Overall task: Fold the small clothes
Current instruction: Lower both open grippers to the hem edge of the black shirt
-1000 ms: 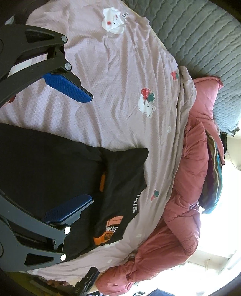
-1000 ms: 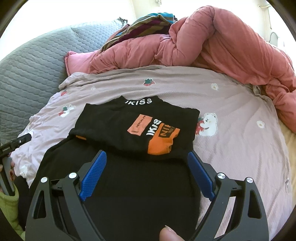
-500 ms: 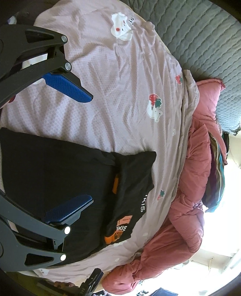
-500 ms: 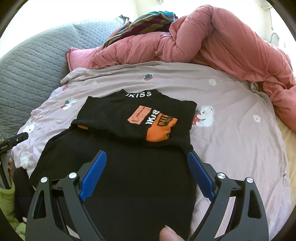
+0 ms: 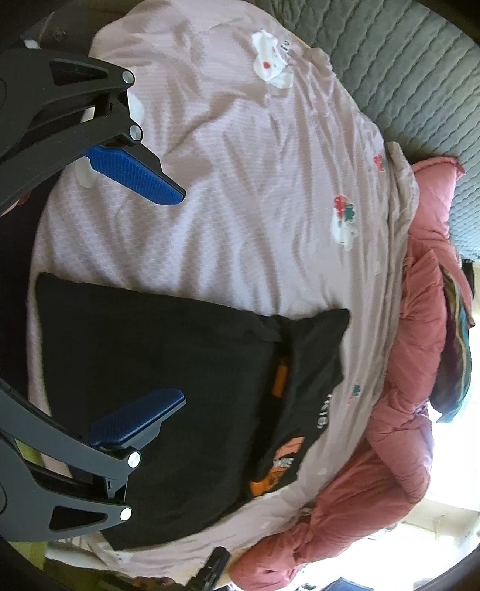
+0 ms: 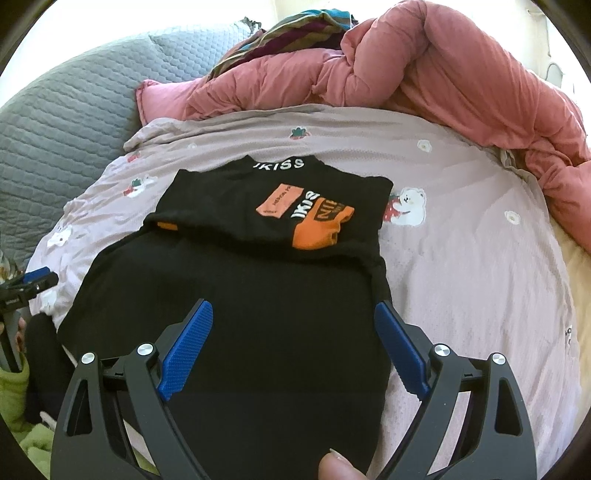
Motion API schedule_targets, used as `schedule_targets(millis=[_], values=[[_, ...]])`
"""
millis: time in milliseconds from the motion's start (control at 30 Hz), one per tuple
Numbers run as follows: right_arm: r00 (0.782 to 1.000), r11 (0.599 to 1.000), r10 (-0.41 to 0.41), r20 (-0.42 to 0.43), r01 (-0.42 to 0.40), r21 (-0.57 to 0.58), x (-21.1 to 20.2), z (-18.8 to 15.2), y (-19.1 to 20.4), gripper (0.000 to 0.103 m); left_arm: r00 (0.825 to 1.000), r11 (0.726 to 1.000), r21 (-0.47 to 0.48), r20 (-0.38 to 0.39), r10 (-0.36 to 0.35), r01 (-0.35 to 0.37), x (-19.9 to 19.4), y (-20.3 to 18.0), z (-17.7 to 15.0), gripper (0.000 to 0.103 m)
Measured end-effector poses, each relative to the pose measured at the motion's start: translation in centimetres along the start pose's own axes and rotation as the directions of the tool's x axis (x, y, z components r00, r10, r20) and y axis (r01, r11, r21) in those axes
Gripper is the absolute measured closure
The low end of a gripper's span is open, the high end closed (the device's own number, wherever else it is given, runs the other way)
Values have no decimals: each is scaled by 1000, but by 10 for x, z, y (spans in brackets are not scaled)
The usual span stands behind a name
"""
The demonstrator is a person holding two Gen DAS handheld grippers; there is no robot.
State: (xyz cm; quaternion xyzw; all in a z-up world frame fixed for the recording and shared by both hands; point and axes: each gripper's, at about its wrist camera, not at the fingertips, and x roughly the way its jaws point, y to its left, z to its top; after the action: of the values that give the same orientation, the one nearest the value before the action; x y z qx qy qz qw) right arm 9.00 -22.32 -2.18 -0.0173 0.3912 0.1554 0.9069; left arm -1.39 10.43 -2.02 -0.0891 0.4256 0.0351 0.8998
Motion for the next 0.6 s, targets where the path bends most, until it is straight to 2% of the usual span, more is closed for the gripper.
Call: schedule_targets(millis=[367,567,600], values=[[999,1000,-6,-33,6,-10,-2,-16,0,15,996,998,-4,-55,-70,70,4,-2,-24,11],[999,1000,-9,-43,8,-14,-5,-24,-1,15,989,992,-37,-87,-121,118,13,-1,-32,21],[999,1000,-10,-43,10,-14,-5,-25,-1,15,988,992,-41,-92,-124,121,14,0,-33,26]])
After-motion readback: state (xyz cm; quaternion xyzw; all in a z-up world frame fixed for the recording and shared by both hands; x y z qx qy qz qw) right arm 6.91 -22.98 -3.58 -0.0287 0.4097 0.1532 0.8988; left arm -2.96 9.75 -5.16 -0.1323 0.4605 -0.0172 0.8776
